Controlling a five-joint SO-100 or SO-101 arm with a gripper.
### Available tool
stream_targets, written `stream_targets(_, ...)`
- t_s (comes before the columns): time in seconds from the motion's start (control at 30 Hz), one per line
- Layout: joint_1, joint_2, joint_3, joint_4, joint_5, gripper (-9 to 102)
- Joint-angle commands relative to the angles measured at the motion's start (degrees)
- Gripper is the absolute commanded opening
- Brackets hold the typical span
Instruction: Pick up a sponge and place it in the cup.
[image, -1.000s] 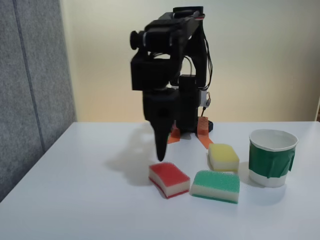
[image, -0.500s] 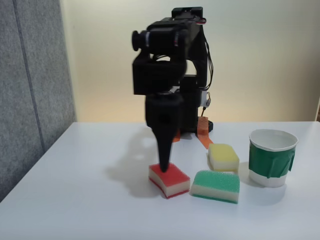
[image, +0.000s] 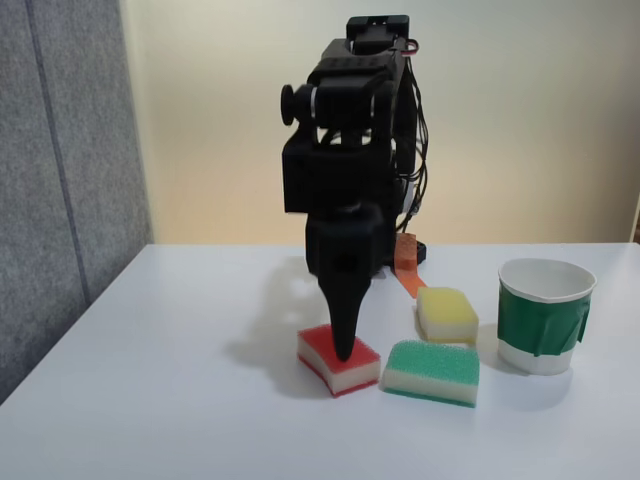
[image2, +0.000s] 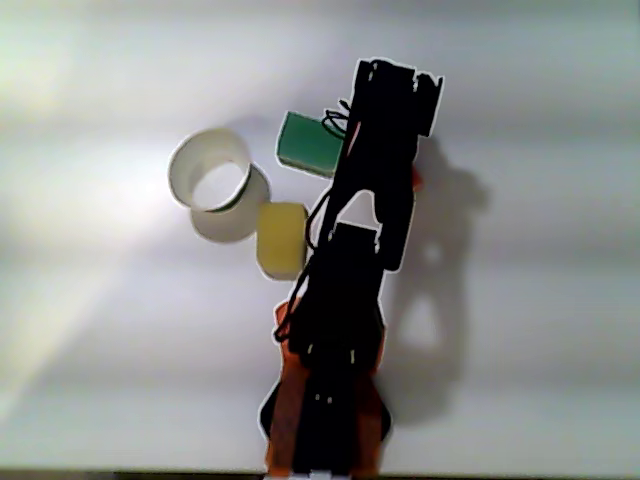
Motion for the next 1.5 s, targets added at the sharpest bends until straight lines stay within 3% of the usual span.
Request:
stream_targets(0.0,0.7,0.2,-0.1,-1.2,-0.4,51)
stream_targets(0.23,1.6,0.3,3.3,-3.7,0.9,46)
stream_targets(0.43,1.6,0.9,6.2,-2.8,1.8,20)
stream_targets(0.53,1.7,0.8,6.4,-1.8,1.4,0)
stream_targets(0.97,1.9,8.6,6.2,1.5,0.0,0)
stream_targets(1.23,0.0,29.1,13.4,1.4,3.8,0)
stream_targets(1.47,-9.1,49.7,27.3,-4.9,13.7,0)
